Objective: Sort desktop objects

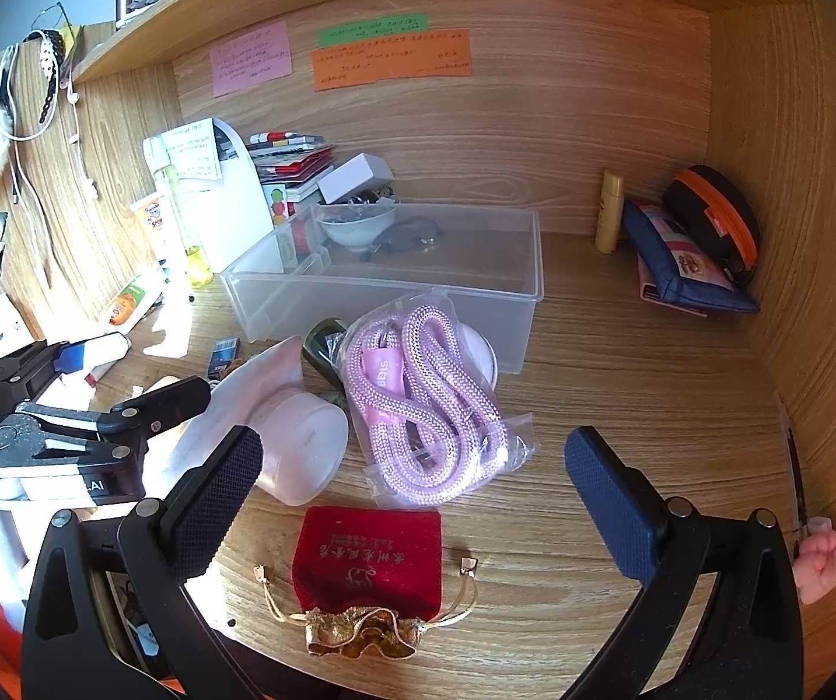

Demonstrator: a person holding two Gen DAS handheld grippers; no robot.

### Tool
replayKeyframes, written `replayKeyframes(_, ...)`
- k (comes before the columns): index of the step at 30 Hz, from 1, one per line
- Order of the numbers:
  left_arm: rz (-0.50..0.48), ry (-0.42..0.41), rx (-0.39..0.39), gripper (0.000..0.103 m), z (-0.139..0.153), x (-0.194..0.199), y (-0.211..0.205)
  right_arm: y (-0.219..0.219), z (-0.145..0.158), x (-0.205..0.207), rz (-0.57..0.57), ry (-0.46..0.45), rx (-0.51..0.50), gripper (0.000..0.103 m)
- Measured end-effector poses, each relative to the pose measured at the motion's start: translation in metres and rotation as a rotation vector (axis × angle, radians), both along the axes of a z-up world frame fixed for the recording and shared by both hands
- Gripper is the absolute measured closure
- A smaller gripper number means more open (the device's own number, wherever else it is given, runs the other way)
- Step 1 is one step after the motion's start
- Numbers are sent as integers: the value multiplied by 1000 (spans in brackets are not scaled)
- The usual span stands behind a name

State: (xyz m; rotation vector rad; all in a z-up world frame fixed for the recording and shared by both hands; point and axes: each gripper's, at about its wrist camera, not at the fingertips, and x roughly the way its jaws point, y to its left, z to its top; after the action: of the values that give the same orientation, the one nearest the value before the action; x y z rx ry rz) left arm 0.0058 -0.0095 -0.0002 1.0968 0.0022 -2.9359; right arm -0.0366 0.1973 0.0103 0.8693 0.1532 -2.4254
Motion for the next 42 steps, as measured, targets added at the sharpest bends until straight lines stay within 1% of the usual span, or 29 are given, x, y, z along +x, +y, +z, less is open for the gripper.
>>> replayKeyframes(5, -3, 19, 3, 0, 5, 2, 2, 1, 2, 2, 2, 11, 0, 0)
replayKeyframes(10, 6, 30, 38, 0, 10, 3, -2, 3, 3, 2, -4, 20, 2, 0)
replayKeyframes(13, 4, 31, 38, 0, 10, 2, -4, 5, 4, 2, 2, 22, 3, 0)
replayKeyframes(18, -1, -12, -27, 0, 4, -3, -12, 6, 4, 2, 9, 41, 31, 0)
replayKeyframes(22, -28, -48, -43, 0, -3, -1, -23, 6, -1, -2, 24, 37, 54, 0)
replayKeyframes(24, -44, -60, -31, 0, -4, 3, -30, 4, -5, -6, 35, 24, 65, 0)
replayKeyframes(26, -56, -84, 3, 0, -6, 7, -38, 3, -9, -12, 45, 2, 76, 0)
replayKeyframes(28, -57, -120, 29, 0, -9, 10, -44, 3, -13, -18, 55, -19, 84, 0)
replayKeyframes(31, -57, -185, 39, 0, -18, 13, -49, 3, -20, -28, 67, -55, 97, 0)
replayKeyframes(33, -63, -211, 54, 0, -23, 17, -51, 3, -24, -35, 74, -77, 109, 0)
replayKeyframes(40, -66, -252, 39, 0, -42, 20, -44, -5, -36, -53, 99, -105, 163, 0)
replayKeyframes(42, -71, -251, 18, 0, -47, 19, -37, -9, -40, -57, 103, -112, 178, 0)
